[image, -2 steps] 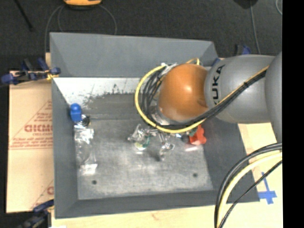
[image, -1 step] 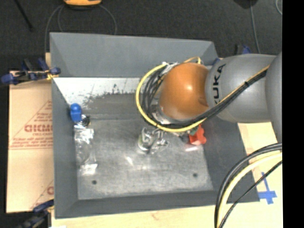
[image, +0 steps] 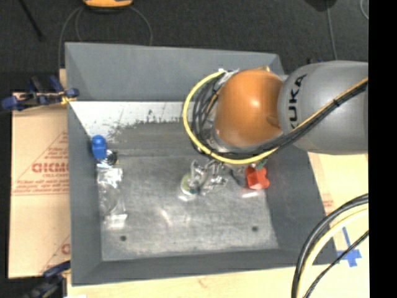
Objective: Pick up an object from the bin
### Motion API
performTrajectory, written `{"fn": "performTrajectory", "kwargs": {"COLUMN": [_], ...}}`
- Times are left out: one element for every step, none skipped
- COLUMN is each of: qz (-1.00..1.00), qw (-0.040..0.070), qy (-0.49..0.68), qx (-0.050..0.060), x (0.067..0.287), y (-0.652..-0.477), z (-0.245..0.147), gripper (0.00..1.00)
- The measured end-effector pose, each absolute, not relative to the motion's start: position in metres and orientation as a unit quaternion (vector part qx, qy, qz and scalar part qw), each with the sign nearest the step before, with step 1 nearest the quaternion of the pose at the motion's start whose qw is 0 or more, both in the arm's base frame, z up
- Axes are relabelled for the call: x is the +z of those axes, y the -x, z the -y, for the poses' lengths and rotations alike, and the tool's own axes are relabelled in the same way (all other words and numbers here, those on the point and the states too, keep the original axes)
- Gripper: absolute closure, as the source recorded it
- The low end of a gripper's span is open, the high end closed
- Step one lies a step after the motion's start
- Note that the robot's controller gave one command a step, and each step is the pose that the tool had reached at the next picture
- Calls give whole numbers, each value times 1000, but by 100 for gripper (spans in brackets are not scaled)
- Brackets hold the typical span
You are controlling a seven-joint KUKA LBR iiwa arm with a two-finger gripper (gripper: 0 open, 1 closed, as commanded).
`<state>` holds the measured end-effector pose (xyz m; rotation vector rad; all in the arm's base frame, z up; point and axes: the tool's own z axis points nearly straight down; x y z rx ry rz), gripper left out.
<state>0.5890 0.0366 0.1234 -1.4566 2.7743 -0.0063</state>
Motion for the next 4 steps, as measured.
{"fn": "performTrajectory", "kwargs": {"qz": [-886, -864, -819, -727], "qw": [2, 5, 4, 0], "qy": [464, 503, 574, 687], "qx": [0, -1, -2, 2], "x": [120, 84, 144, 86], "y": [-587, -617, -631, -559], "z": [-37, -32, -55, -12], "gripper": [0, 0, 0, 0]}}
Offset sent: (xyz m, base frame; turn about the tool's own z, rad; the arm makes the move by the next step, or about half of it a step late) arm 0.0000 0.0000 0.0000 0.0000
